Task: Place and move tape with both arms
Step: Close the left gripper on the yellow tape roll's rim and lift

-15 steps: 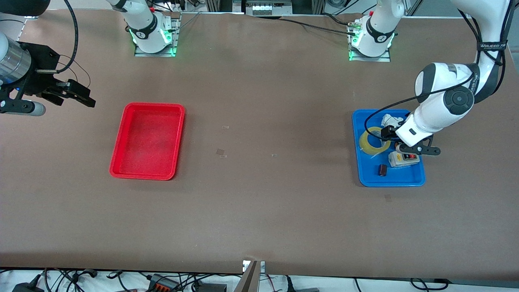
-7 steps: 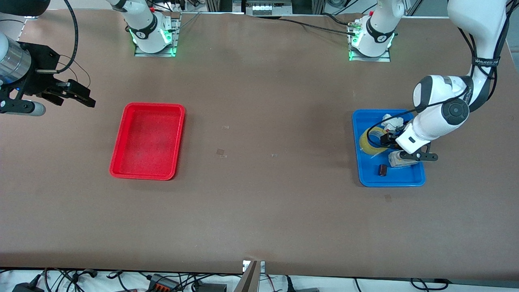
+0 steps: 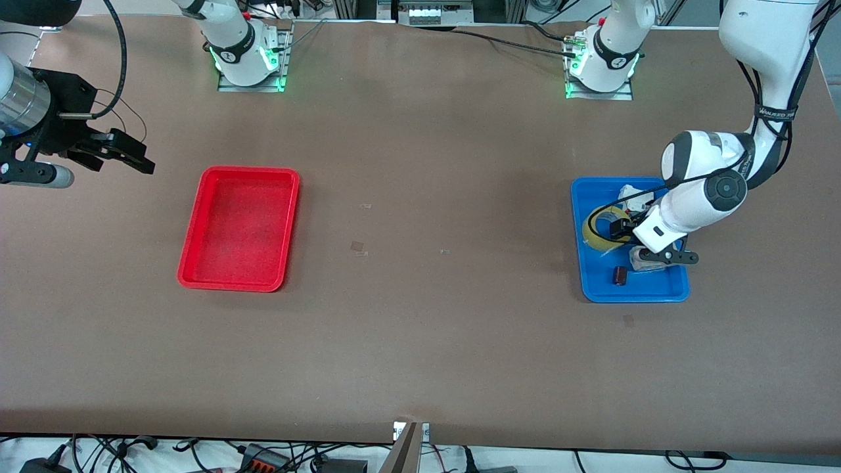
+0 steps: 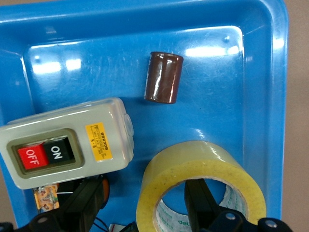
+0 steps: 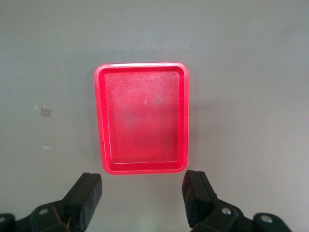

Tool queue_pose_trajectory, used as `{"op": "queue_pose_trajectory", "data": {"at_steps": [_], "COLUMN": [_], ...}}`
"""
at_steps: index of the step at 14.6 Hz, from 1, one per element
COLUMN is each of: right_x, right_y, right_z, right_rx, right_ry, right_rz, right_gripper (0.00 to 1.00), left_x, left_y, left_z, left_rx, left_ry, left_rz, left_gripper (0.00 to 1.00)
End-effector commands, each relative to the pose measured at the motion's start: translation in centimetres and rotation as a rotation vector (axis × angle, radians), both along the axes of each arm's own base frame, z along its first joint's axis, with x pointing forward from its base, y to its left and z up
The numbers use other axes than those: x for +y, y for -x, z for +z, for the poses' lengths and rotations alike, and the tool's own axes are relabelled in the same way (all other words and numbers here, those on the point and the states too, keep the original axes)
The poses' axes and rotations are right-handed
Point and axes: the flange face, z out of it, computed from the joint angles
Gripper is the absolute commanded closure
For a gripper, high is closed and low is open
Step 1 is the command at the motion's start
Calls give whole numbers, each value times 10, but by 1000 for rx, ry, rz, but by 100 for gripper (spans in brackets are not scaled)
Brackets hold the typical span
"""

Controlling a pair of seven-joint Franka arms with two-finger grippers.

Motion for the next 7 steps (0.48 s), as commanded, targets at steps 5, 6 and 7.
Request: {"op": "queue_pose_trajectory", "data": {"at_steps": [5, 6, 7], "right_x": [-2, -2, -2], "right_y": [-2, -2, -2], "right_z": [4, 4, 4], "right_rx": [-4, -4, -4], "right_ry": [2, 2, 2], "right_rz": [-9, -9, -9], "right_gripper": [2, 2, 2], "left_x": [-4, -5, -4], "left_y": [4, 4, 4], "left_z": [-23, -23, -23], "left_rx": [33, 33, 33], "left_ry": [-5, -4, -4], "left_rz": [-12, -13, -12], "left_gripper": [0, 0, 0]}}
